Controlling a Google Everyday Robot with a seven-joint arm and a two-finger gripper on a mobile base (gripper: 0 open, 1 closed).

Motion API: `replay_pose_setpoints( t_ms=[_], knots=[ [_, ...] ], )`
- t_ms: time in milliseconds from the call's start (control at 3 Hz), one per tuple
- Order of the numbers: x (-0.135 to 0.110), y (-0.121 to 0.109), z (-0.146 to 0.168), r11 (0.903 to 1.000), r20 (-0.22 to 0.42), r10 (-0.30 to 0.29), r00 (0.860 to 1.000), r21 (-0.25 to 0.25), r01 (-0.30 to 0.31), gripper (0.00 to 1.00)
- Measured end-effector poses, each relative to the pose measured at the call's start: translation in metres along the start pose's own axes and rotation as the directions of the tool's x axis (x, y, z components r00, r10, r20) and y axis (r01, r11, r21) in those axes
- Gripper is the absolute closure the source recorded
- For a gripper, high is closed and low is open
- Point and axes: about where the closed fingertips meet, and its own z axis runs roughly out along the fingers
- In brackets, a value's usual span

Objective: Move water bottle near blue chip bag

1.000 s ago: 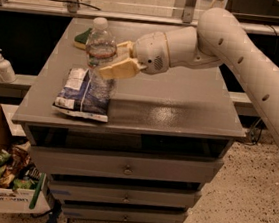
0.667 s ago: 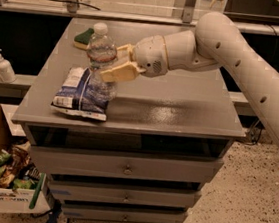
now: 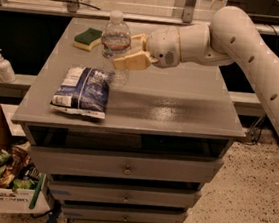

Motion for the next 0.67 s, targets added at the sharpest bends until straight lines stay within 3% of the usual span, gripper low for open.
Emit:
replay_pose_setpoints(
  t_ms=[667],
  knots=[
    [0.027, -0.001, 0.0, 1.0, -0.043, 0.005, 0.999, 0.003, -0.005, 1.0]
  ],
)
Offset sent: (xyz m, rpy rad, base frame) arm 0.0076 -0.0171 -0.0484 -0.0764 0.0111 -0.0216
